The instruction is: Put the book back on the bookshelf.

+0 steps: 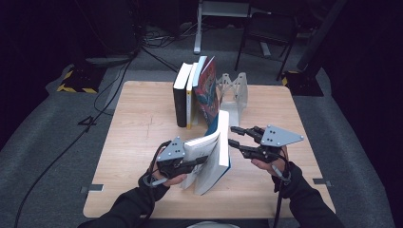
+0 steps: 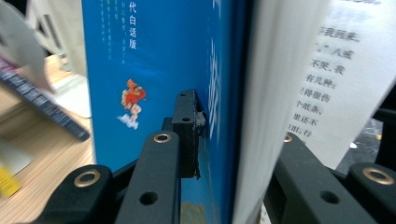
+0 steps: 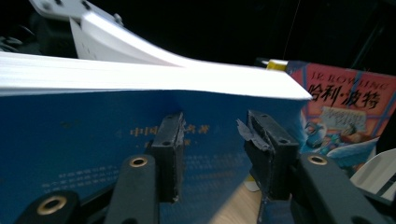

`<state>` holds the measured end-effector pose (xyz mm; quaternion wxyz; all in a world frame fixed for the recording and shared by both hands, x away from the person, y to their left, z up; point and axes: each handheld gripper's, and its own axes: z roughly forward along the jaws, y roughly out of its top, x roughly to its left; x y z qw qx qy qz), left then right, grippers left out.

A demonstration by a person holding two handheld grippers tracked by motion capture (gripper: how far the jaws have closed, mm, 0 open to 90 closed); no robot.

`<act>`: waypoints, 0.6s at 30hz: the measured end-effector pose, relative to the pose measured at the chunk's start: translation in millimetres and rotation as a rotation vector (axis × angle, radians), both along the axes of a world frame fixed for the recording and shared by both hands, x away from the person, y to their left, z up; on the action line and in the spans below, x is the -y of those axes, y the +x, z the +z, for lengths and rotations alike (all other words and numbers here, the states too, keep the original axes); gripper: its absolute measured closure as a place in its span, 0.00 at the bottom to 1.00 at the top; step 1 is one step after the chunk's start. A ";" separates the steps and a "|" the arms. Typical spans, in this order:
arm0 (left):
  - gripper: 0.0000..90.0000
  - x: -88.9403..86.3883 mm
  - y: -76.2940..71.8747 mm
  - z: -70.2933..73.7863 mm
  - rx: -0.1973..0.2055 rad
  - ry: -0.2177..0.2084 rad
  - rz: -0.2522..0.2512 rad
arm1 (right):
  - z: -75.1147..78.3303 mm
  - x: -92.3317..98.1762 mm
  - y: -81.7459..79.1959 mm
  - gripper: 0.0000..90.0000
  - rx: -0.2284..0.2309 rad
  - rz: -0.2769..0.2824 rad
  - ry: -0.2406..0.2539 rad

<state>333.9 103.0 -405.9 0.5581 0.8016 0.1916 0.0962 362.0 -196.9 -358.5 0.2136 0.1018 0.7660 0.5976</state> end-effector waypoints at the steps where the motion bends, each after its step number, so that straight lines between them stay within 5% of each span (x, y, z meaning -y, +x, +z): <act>1: 0.83 8.6 6.3 -1.9 -0.011 -0.018 -0.007 | 2.7 2.3 -1.4 0.63 0.012 0.001 0.005; 9: 0.82 11.4 9.8 -2.5 0.032 -0.006 -0.021 | 11.3 6.4 -8.6 0.63 0.048 -0.061 -0.046; 12: 0.73 8.4 6.3 -4.7 0.057 -0.001 -0.013 | 6.9 1.1 -10.9 0.56 0.045 -0.063 -0.061; 18: 0.67 0.6 -6.1 -9.2 0.096 0.093 -0.020 | -6.6 -8.3 -15.1 0.53 0.033 -0.051 -0.088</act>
